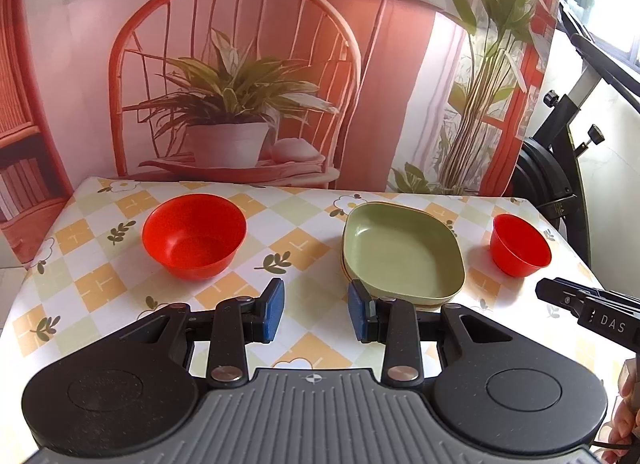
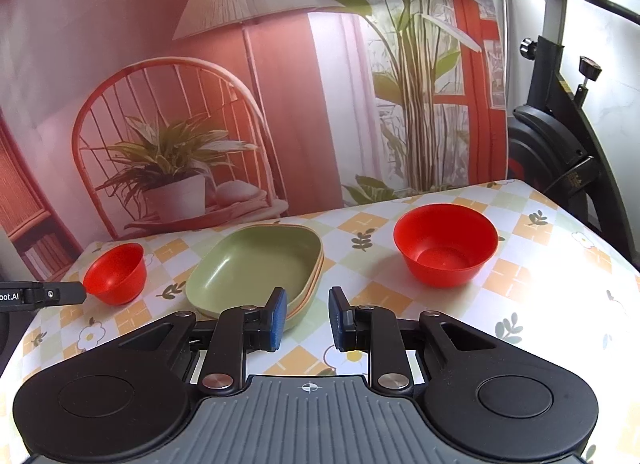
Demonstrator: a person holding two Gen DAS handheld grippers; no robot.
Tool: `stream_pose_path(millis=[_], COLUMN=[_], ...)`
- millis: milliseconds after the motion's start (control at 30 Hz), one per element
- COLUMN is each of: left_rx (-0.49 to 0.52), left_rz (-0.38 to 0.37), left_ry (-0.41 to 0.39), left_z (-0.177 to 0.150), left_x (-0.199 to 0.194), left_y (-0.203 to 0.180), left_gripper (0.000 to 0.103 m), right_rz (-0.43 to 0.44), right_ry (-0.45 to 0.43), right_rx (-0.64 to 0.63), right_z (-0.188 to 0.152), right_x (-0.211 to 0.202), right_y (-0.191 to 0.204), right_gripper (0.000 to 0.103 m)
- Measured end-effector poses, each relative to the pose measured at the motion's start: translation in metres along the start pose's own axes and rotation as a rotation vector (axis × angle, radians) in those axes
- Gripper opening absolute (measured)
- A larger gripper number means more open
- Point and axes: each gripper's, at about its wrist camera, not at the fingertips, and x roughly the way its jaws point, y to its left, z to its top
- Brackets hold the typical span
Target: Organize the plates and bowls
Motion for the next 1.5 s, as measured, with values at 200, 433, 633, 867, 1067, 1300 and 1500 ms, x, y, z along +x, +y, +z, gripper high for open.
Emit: stream_pose_path(millis=[200, 433, 633, 867, 1067, 1300, 1500], left_rx=[0.000, 0.010, 0.002, 0.002, 0.037, 0.034, -0.039], left_rz=[0.029, 0.082, 0.114, 0.145, 0.172, 0.157, 0.134], left_ry=[-0.031, -0.059, -0.080, -0.107, -0.121, -0.088, -0.034], left_z=[0.000, 0.000, -0.003, 0.003, 0.022, 0.037, 0.046], left_x=[-0.028, -0.051, -0.062, -0.077, -0.082, -0.054, 0.009], left_y=[0.020, 0.051, 0.080, 0.120, 0.149, 0.172, 0.185], left_gripper=[0.037, 0.037, 0.037, 0.037, 0.037, 0.037, 0.037], right_rz=[0.019, 0.037, 0.078, 0.132, 0.189, 0.201, 0.120], right_ry=[-0.015, -0.001, 0.042, 0.081, 0.124, 0.151, 0.191], right_rx=[0.005, -0.003, -0.018, -0.044, -0.063, 0.012, 0.114], right_z=[-0.003, -0.009, -0.019, -0.021, -0.014, -0.002, 0.009], right_x=[-0.019, -0.028, -0.028, -0.025, -0.001, 0.048, 0.111], right_y=[0.013, 0.039, 0.080, 0.141, 0.201, 0.242, 0.242], right_gripper=[0.022, 0.022, 0.022, 0.022, 0.021, 0.021, 0.021])
